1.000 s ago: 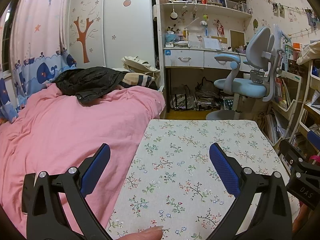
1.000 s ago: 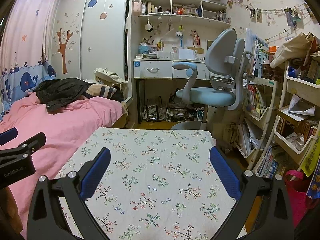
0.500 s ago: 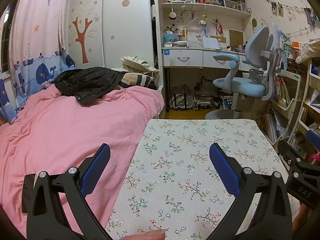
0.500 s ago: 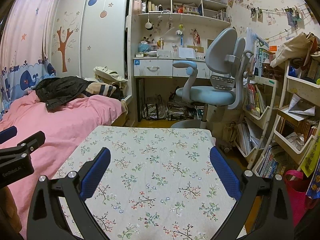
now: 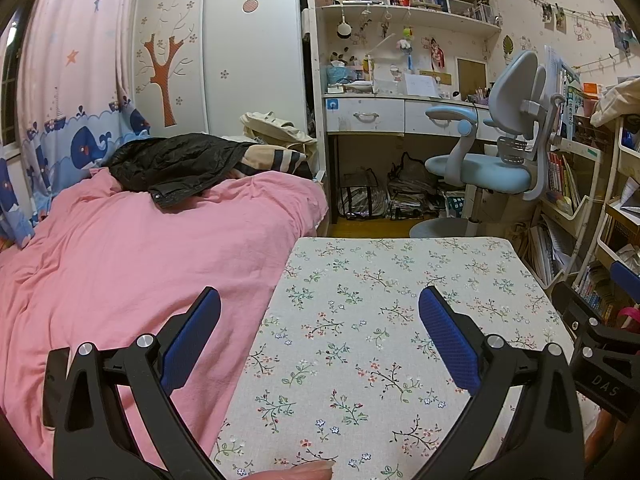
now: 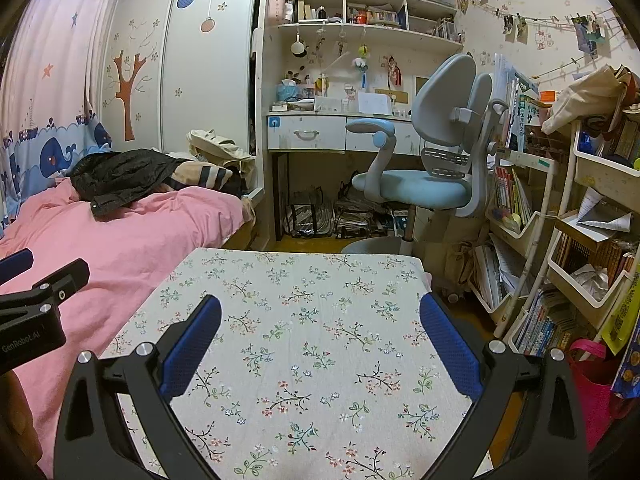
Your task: Collect trash
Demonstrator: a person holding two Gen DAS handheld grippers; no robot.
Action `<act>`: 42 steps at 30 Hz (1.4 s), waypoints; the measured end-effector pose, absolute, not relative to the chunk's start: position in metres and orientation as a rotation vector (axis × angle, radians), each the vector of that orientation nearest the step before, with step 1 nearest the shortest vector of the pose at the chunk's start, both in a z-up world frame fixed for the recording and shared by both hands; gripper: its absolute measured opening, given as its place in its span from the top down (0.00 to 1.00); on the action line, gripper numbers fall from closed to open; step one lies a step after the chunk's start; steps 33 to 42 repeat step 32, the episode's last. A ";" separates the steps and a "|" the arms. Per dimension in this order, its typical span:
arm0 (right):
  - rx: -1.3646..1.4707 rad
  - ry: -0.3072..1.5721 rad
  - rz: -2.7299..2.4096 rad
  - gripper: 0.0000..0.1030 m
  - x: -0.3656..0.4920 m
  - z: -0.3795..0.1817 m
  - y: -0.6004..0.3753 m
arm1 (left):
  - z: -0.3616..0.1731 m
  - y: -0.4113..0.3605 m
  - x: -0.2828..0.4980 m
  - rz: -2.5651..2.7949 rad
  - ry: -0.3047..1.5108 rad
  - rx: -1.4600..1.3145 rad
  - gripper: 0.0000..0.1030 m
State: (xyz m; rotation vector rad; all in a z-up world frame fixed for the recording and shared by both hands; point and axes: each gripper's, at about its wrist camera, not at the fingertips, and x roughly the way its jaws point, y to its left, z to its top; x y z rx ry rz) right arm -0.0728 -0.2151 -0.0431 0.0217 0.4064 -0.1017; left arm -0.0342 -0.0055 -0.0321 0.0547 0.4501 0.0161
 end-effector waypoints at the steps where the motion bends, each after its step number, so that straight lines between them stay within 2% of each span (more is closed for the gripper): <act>1: 0.022 0.407 -0.102 0.07 -0.072 -0.043 -0.215 | -0.032 -0.006 -0.034 0.016 0.450 0.055 0.07; 17: 0.022 0.428 -0.094 0.07 -0.068 -0.049 -0.219 | -0.033 -0.007 -0.041 -0.041 0.404 0.029 0.07; 22: 0.015 0.505 -0.104 0.07 -0.050 -0.065 -0.231 | -0.037 -0.009 -0.037 -0.052 0.436 0.044 0.07; 32: -0.002 0.780 -0.165 0.07 0.011 -0.117 -0.261 | -0.041 -0.011 -0.024 -0.034 0.515 0.097 0.07; 42: -0.002 0.780 -0.165 0.07 0.011 -0.117 -0.261 | -0.041 -0.011 -0.024 -0.034 0.515 0.097 0.07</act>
